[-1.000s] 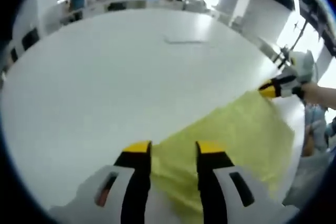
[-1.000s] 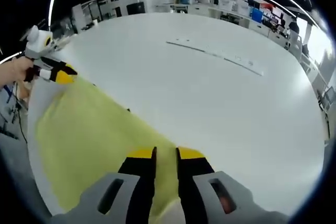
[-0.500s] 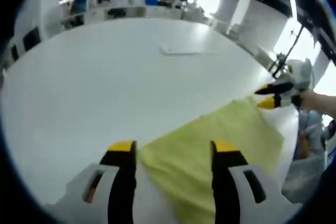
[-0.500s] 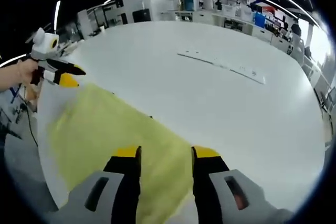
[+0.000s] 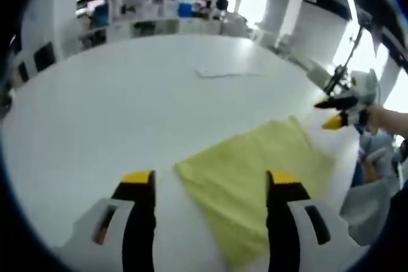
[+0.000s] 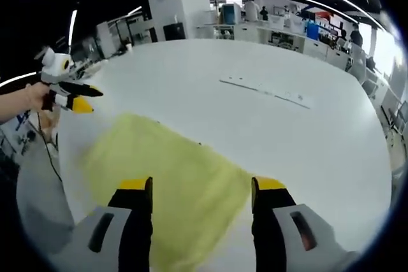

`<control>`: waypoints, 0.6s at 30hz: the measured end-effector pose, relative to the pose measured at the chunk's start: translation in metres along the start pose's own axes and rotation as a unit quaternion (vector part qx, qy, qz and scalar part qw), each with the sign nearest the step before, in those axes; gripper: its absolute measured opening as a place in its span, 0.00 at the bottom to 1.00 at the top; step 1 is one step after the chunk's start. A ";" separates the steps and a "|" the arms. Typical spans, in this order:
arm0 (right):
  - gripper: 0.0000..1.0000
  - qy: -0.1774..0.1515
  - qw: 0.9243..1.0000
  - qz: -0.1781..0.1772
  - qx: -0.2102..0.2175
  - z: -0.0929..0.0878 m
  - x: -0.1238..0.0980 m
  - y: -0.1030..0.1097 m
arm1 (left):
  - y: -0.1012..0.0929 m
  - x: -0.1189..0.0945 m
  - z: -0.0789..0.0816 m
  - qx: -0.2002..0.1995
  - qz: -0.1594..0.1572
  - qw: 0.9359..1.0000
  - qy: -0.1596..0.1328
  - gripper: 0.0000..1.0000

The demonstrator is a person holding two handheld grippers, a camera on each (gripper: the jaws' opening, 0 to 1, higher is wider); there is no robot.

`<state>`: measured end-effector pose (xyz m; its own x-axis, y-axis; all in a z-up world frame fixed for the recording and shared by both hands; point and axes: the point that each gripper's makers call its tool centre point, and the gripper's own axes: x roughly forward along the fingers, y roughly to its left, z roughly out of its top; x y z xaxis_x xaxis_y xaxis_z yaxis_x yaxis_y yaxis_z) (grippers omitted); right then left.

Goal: Fold the garment on the visible template until the final outline fits inside the template.

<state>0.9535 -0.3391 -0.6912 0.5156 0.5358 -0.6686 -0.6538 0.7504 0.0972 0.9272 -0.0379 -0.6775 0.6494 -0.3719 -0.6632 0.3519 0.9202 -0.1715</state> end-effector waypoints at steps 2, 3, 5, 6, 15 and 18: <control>0.68 -0.003 1.000 0.002 0.004 -0.002 -0.006 0.004 | 0.000 -0.006 -0.002 0.000 0.002 1.000 -0.005 0.68; 0.69 -0.005 1.000 0.002 0.004 -0.003 -0.010 0.006 | -0.001 -0.009 -0.003 -0.002 0.003 1.000 -0.006 0.68; 0.72 -0.007 1.000 0.003 0.005 -0.004 -0.014 0.008 | -0.004 -0.016 -0.005 -0.004 0.002 1.000 -0.008 0.70; 0.74 -0.008 1.000 0.005 0.005 -0.005 -0.018 0.011 | -0.005 -0.018 -0.005 -0.004 0.002 1.000 -0.009 0.71; 0.82 -0.036 0.999 0.017 -0.008 0.002 -0.053 0.028 | -0.018 -0.052 -0.007 0.018 -0.003 1.000 -0.017 0.84; 0.86 -0.048 0.999 0.020 -0.013 0.006 -0.065 0.033 | -0.023 -0.064 -0.005 0.032 -0.008 0.999 -0.022 0.86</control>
<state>0.9015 -0.3470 -0.6400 0.5381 0.6005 -0.5915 -0.6885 0.7180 0.1026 0.8743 -0.0346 -0.6349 0.6716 -0.3927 -0.6283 0.4033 0.9051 -0.1347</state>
